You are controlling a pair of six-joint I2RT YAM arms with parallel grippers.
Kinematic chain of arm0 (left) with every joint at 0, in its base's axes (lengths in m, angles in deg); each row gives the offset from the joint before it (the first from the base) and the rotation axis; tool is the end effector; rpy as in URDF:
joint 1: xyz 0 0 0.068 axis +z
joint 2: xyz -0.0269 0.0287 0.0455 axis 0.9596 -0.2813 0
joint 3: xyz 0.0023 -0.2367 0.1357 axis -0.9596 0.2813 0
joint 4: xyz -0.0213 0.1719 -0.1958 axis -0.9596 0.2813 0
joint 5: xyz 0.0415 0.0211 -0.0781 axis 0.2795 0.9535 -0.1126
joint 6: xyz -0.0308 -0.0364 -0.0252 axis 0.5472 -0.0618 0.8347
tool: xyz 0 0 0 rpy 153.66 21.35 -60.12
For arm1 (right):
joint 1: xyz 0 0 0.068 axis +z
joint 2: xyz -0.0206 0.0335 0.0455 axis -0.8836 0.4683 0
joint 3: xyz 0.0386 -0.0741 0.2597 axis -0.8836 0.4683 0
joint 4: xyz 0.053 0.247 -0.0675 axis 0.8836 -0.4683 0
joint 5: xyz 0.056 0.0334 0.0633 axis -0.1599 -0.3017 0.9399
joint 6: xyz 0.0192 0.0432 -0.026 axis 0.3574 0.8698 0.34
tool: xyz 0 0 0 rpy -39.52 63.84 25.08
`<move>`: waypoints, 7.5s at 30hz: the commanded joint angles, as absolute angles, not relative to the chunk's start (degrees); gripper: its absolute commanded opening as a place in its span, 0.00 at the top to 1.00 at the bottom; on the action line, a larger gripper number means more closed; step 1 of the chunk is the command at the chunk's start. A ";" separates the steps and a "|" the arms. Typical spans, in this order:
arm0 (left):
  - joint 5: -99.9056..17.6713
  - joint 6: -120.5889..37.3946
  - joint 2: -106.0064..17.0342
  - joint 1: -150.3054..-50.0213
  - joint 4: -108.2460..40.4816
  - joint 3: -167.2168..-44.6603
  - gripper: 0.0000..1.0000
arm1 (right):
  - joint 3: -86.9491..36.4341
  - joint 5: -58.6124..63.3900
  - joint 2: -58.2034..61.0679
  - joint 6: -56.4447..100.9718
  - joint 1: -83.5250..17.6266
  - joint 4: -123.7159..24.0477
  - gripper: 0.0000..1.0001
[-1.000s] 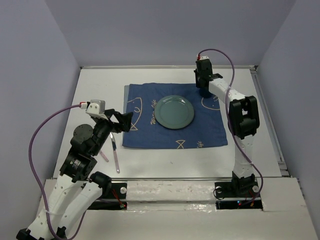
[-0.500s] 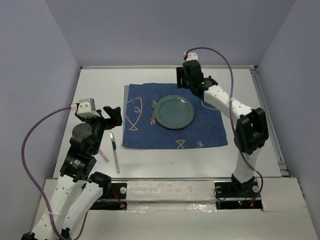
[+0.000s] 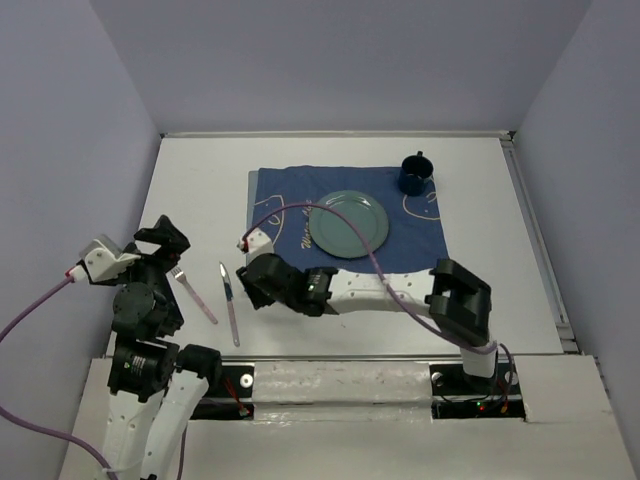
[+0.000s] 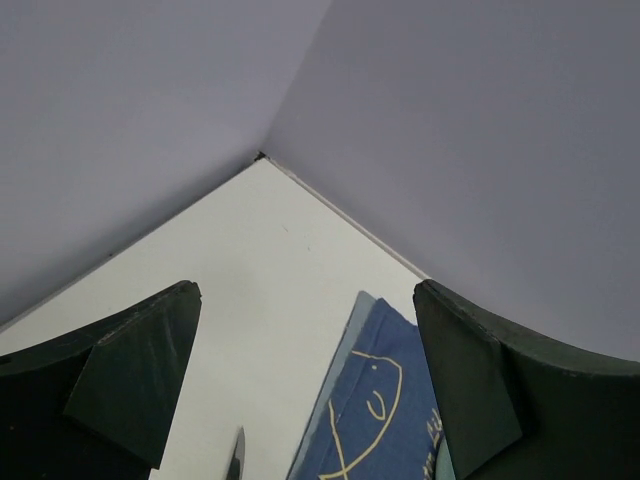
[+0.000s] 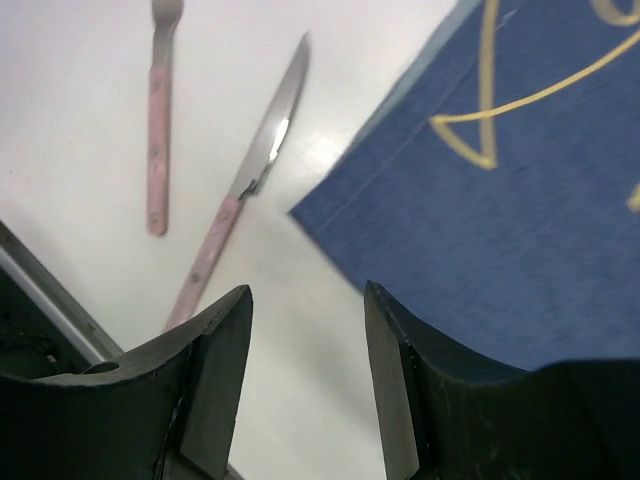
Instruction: Set the dinner table for one person
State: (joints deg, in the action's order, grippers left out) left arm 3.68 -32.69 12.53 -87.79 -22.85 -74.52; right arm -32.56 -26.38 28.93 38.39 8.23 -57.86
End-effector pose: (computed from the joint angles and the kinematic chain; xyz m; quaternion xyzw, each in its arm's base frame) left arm 0.0760 0.0027 0.3694 -0.2783 0.5738 -0.0363 0.7694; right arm 0.1601 0.4095 0.2513 -0.2706 0.8302 0.2227 0.4334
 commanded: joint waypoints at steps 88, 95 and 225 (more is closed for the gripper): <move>-20.02 -21.62 -9.33 -83.60 -17.19 -72.18 0.01 | 4.24 -17.65 4.81 30.21 -37.29 -46.43 1.00; -29.67 -22.59 -13.99 -75.17 -17.45 -70.95 0.01 | 2.57 -15.01 7.89 31.17 -39.14 -46.95 1.00; -6.84 -31.20 -77.89 -106.10 -19.12 -108.12 0.42 | 9.07 -23.53 -15.31 40.50 -38.35 -53.98 0.24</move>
State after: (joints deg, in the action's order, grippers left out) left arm -9.33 -31.09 -79.99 -106.20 -18.54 -106.04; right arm 8.23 -21.94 -13.54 40.57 -38.74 -56.11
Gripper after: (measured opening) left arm 0.496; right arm 0.763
